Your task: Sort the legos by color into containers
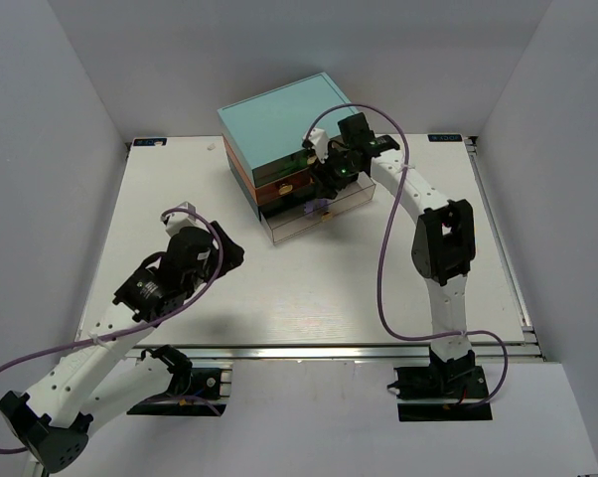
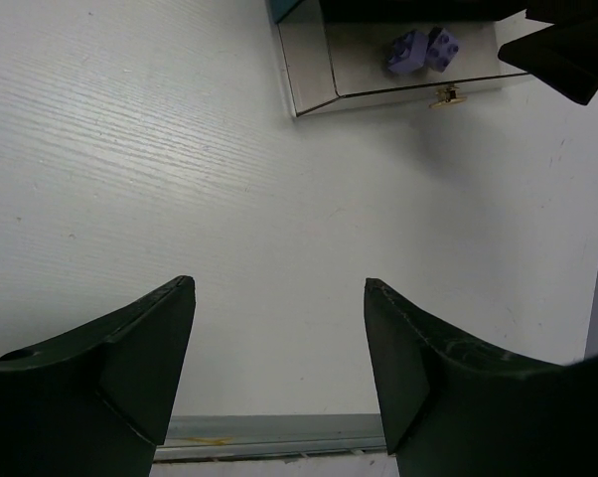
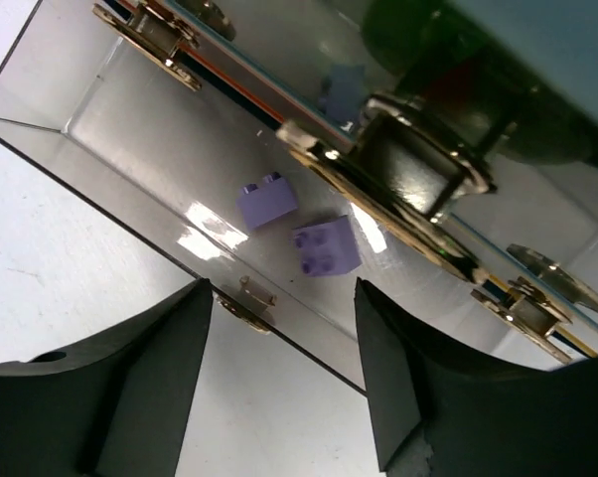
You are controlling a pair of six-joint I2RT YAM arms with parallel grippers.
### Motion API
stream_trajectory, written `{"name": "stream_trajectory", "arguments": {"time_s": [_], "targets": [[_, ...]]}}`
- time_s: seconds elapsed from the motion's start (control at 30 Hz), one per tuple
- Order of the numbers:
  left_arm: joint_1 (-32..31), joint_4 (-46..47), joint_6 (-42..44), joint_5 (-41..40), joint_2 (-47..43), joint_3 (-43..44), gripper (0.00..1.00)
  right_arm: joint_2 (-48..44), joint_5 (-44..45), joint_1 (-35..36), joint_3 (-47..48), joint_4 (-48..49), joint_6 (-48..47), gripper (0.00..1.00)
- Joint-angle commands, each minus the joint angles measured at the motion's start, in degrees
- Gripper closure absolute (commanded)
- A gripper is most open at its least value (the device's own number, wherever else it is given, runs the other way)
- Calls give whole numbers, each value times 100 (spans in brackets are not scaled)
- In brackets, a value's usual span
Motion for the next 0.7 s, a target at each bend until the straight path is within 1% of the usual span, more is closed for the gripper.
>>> {"name": "stream_trajectory", "arguments": {"time_s": [0.0,0.07,0.1,0.13,0.17,0.2,0.23,0.27,0.3,0.33,0.37,0.4,0.47,0.53,0.6,0.63,0.67], "targets": [[10,-2,-61,-78,-14,-39,21,-414,-26,-89,21,217,116,37],[10,16,-61,-78,12,-21,21,-668,-324,-106,-147,244,-67,56],[10,-2,-44,-95,30,-3,21,-808,-499,-132,-443,218,-251,64],[10,-2,-44,-95,39,-3,21,-1141,-771,-150,-680,165,-557,76],[10,-19,-44,-104,21,-3,21,-1353,-1243,-176,-1022,191,-1483,100],[10,-20,-44,-113,13,-12,21,-1581,-1500,-194,-1783,174,-2127,100],[10,-20,-35,-122,4,-21,21,-2027,-1686,-203,-2156,34,-2943,100],[10,-28,-35,-122,4,-30,21,-2188,-1731,-212,-2525,-115,-4517,100],[10,-28,-26,-122,-14,-30,21,-2416,-1610,-194,-3120,-369,-5220,100],[10,-37,-26,-131,-23,-38,21,-2436,-1426,-168,-3326,-502,-5828,100],[10,-37,-26,-131,-31,-47,21,-2427,-1032,-150,-3459,-556,-6469,100],[10,-28,-44,-139,-32,-47,21,-2288,-889,-142,-3504,-582,-6545,100],[10,-37,-52,-140,-49,-65,21,-2015,-512,-107,-3259,-652,-6503,100],[10,-37,-79,-148,-75,-65,21,-1593,-248,-54,-2856,-557,-6108,100],[10,-46,-105,-157,-102,-82,21,-1356,-71,8,-2740,-268,-5679,100],[10,-55,-114,-157,-137,-82,21,-1303,139,51,-2748,186,-5554,100],[10,-90,-131,-166,-137,-82,21,-1259,236,104,-2801,391,-5483,100]]}}
